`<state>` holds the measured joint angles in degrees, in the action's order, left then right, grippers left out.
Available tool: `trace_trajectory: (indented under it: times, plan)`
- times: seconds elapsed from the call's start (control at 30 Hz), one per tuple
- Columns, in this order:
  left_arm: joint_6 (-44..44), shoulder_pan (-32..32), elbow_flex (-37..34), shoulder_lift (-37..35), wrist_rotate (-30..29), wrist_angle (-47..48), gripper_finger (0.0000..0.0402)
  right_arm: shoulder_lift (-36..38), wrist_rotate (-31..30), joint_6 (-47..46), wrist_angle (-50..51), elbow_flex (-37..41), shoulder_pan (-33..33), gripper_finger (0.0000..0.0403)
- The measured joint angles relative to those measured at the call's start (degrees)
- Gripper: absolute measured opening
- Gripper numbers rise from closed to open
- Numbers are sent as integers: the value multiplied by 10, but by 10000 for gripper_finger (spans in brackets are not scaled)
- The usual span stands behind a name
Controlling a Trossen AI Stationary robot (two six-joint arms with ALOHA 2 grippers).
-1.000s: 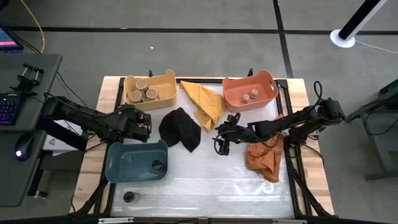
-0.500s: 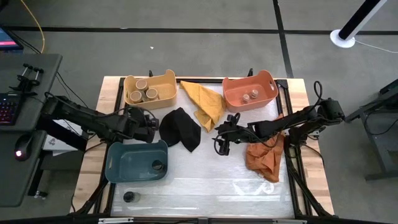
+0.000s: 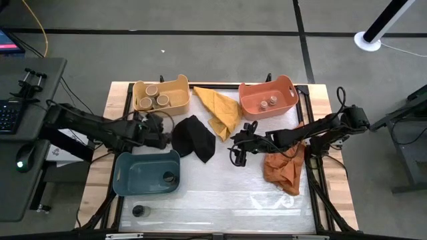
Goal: Sort spices by type
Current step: Put the top black spice bottle into the blue bin
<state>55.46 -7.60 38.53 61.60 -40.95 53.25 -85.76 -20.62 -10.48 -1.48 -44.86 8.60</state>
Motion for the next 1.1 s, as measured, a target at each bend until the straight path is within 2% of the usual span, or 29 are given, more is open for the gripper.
trace_trajectory:
  times: [0.13, 0.27, 0.4, 0.6, 0.73, 0.87, 1.0, 1.1]
  plan:
    - [-136, 37, 19, 0, 110, 15, 1, 0, 0, 0, 0, 0, 0, 227]
    - [-215, 78, 45, 0, 162, 66, 15, 0, 0, -5, 0, 0, 0, 227]
    - [-286, 118, 77, 0, 206, 113, 57, 0, 0, -6, 0, 0, 0, 227]
    - [-388, 159, 87, 0, 307, 79, 134, 0, -19, 18, 0, 0, 0, 227]
    - [-494, 177, 87, 0, 308, 20, 165, 0, -45, 93, -10, 0, -20, 227]
    - [-567, 205, 88, 0, 299, -45, 180, 0, -32, 144, -40, 0, -71, 227]
    - [-629, 238, 126, 10, 291, -25, 186, 0, 18, 158, -61, 0, -140, 227]
    - [-641, 258, 186, 32, 291, 42, 193, 0, 121, 59, -71, -10, -198, 227]
